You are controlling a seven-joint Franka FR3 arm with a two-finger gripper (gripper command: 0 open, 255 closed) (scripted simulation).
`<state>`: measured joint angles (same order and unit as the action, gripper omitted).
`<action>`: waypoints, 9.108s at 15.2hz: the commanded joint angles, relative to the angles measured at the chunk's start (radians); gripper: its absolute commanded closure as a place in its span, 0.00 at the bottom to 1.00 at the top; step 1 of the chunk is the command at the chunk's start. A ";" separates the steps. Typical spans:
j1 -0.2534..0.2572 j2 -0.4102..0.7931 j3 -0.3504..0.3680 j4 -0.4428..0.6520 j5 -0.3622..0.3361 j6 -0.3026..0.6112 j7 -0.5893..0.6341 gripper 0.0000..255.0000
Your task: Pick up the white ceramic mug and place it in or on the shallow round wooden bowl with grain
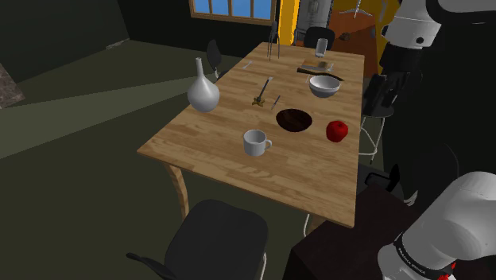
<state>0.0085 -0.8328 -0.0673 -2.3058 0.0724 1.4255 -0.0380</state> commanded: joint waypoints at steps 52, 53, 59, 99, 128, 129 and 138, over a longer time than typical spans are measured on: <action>0.116 1.497 0.181 0.767 -0.207 0.731 0.450 0.00; 0.116 1.497 0.181 0.767 -0.207 0.731 0.450 0.00; 0.116 1.497 0.181 0.767 -0.207 0.731 0.450 1.00; -0.027 1.326 0.151 0.823 -0.166 0.516 0.249 1.00; -0.212 1.459 0.087 0.842 -0.147 0.644 0.007 1.00; -0.212 1.459 0.087 0.842 -0.147 0.644 0.007 1.00; -0.212 1.459 0.087 0.842 -0.147 0.644 0.007 0.00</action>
<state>-0.2032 0.6262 0.0196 -1.4637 -0.0742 2.0692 -0.0313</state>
